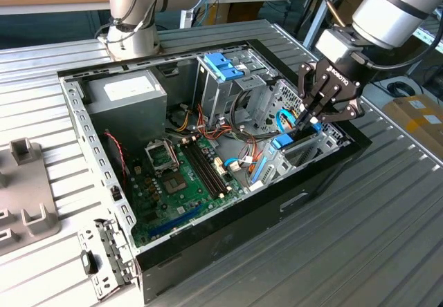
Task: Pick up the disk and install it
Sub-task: 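Insert the second disk wire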
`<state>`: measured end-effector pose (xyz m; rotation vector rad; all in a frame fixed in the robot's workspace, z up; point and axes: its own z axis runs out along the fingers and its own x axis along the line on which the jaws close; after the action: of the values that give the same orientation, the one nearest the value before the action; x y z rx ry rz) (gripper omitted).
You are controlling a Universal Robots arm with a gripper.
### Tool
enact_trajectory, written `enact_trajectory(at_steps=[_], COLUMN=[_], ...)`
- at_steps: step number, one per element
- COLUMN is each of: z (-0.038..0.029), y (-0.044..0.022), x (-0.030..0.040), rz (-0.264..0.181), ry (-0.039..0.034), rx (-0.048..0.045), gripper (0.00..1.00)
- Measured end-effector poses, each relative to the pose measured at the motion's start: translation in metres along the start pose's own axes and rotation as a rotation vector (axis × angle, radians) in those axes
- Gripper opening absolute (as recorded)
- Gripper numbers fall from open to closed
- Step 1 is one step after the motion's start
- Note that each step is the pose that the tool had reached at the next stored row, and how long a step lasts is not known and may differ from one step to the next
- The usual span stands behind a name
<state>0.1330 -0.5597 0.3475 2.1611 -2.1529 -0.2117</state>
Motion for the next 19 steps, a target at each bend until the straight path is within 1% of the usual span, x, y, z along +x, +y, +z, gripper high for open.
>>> enact_trajectory(at_steps=[1,3,8,14,19], z=[-0.0002,0.0000,0.0020,0.0065,0.0079], y=[0.0000,-0.0004,-0.0016,-0.0028,-0.0031], x=[0.0000,-0.0002,-0.0002,0.0001,0.0008], rz=[0.000,-0.001,-0.002,-0.002,-0.002], ry=[-0.0008,-0.0074,-0.0128,-0.0142,-0.0147], rx=[0.0000,-0.0006,-0.0020,-0.0025,-0.0025], gripper=[0.16,0.16,0.16,0.16,0.16])
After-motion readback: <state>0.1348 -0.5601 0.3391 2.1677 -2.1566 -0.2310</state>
